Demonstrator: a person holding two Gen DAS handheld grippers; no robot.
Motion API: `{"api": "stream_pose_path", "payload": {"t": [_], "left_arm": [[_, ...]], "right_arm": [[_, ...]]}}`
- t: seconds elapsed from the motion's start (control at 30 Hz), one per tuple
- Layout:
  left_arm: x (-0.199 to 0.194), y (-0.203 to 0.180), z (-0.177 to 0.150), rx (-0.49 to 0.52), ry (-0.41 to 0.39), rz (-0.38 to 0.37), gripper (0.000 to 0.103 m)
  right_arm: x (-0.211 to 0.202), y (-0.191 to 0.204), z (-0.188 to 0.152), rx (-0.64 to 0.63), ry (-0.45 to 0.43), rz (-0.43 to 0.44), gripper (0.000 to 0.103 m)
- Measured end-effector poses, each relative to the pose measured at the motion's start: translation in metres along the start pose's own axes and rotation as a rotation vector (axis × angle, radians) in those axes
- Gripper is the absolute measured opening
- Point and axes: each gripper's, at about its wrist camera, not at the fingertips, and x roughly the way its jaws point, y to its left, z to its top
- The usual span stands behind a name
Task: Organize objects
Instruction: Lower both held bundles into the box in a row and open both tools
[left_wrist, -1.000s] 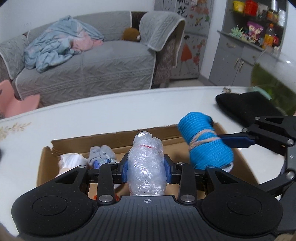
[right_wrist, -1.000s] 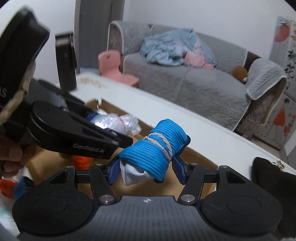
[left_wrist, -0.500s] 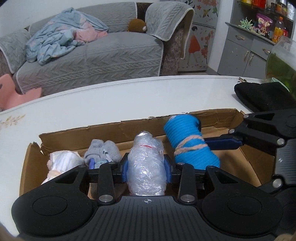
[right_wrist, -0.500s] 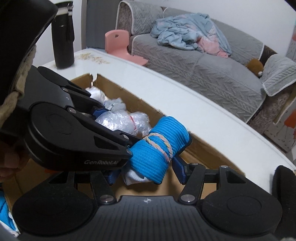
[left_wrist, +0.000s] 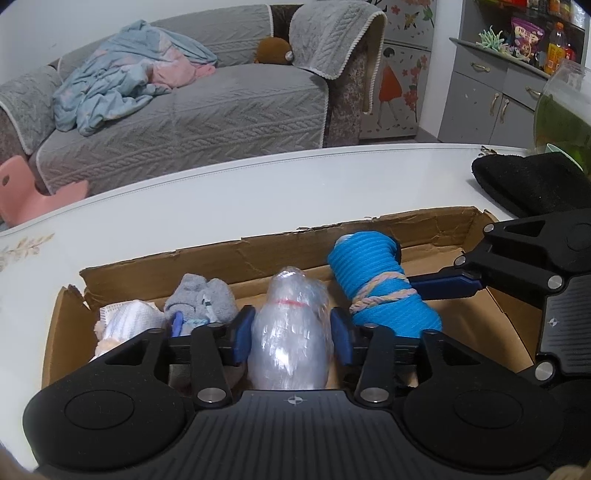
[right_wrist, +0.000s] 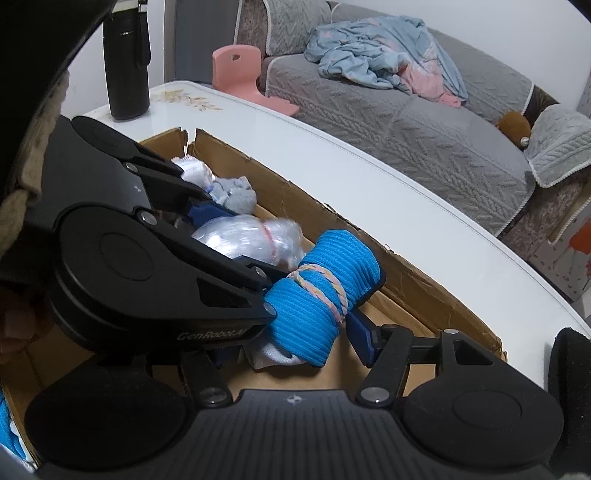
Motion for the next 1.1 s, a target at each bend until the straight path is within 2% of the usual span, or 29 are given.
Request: {"api": "stream_pose_path", "payload": {"t": [0.17,0.27,0.8,0.93,1.1], "left_arm": [[0.0,0.003,0.0,-0.012,0.01,-0.001,0.068],[-0.001,0.006,0.0,-0.018,0.022,-0.008,0.073],[-0.019,0.003,0.0,0.007,-0.011,0.0,0.076],[-0.03,0.005,0.001,0.0,-0.025,-0.012,0.079],[-0.052,0.009,0.002,-0.004,-0.05,-0.021,0.082]], "right_arm": [[0.0,-0.001,0.001,0.003,0.008,0.004,0.063],[0.0,-0.001,0.001,0.001,0.018,0.007,0.065],[-0.005,0.001,0.002,-0.013,0.026,-0.002,0.066],[-0.01,0.001,0.003,-0.011,0.02,-0.008,0.071],[-0.02,0.003,0.006,-0.009,0.012,-0.024,0.072]]}}
